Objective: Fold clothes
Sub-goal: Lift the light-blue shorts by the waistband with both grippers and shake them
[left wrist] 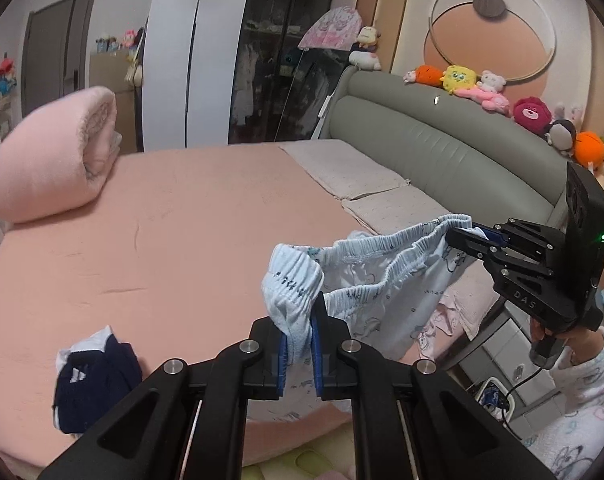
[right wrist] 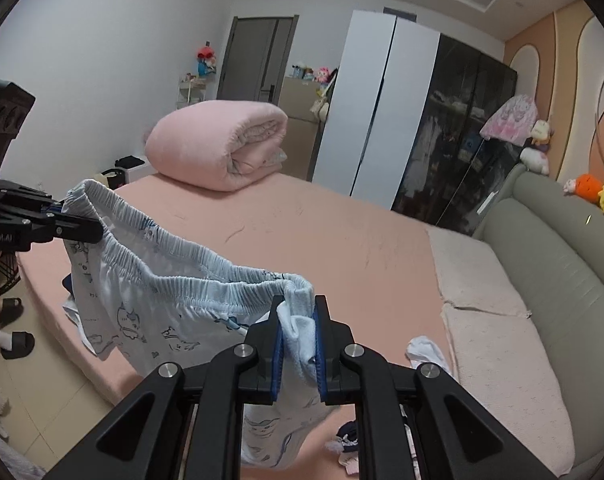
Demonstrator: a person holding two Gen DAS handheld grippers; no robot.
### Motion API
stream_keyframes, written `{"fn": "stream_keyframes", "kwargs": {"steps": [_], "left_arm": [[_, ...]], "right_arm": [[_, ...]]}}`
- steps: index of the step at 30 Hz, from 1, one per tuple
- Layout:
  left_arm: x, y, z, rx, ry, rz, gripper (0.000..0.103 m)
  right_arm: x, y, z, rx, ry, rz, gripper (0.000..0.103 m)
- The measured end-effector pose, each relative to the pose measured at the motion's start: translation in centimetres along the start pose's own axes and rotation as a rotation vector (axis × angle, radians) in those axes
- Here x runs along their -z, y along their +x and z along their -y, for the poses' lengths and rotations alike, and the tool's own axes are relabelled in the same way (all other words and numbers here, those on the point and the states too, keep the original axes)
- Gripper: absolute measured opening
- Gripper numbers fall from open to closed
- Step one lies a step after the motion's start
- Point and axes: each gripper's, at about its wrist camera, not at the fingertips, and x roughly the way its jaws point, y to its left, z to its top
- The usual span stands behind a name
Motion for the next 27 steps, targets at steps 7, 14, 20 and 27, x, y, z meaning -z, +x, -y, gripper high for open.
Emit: {"fn": "stream_keyframes", "kwargs": {"steps": [7, 14, 20, 27], "left_arm": [[0.4, -1.6, 1.3, -0.052, 0.044, -0.019, 0.008], [0.9, 6.1, -2.3, -0.045, -0.036, -0.148, 0.008], [2.0, 15.1, -7.0, -0.097, -0.123, -0.250, 0.008], [1.5, 22.0, -9.6, -0.155, -0.113, -0.293, 0.008]], "right_arm": [[0.1, -1.9, -1.7, -0.002, -0.055, -0.003, 0.010], [1.4, 5.8, -2.0, 0.001, -0.042, -0.147, 0.010], [4.2, 15.4, -1.5, -0.022, 0.009, -0.276, 0.010], [6.2, 23.9, -0.8, -0.021, -0.004, -0.356, 0.010]]}}
